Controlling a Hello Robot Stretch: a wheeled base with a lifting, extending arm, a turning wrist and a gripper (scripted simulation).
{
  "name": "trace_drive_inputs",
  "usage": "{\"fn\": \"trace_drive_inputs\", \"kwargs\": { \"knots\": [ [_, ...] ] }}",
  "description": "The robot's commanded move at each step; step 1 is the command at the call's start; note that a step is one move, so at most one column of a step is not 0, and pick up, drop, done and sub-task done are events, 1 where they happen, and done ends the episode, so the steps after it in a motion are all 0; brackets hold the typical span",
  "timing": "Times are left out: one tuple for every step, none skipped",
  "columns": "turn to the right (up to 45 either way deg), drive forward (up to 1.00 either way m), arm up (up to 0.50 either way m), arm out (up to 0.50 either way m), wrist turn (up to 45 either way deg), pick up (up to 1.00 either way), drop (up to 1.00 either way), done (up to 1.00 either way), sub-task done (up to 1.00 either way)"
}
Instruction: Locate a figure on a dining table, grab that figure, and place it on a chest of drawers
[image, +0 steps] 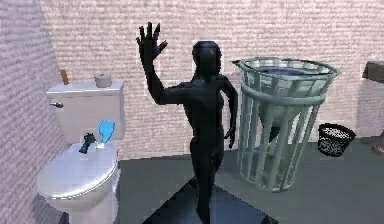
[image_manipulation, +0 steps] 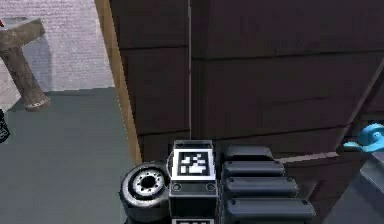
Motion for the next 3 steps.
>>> {"fn": "trace_drive_inputs", "kwargs": {
  "knots": [
    [0.0, 0.25, 0.0, 0.0, 0.0, 0.0, 0.0, 0.0, 0.0],
    [-6.0, 0.0, 0.0, 0.0, 0.0, 0.0, 0.0, 0.0, 0.0],
    [0.0, 0.15, 0.0, 0.0, 0.0, 0.0, 0.0, 0.0, 0.0]
  ]
}}
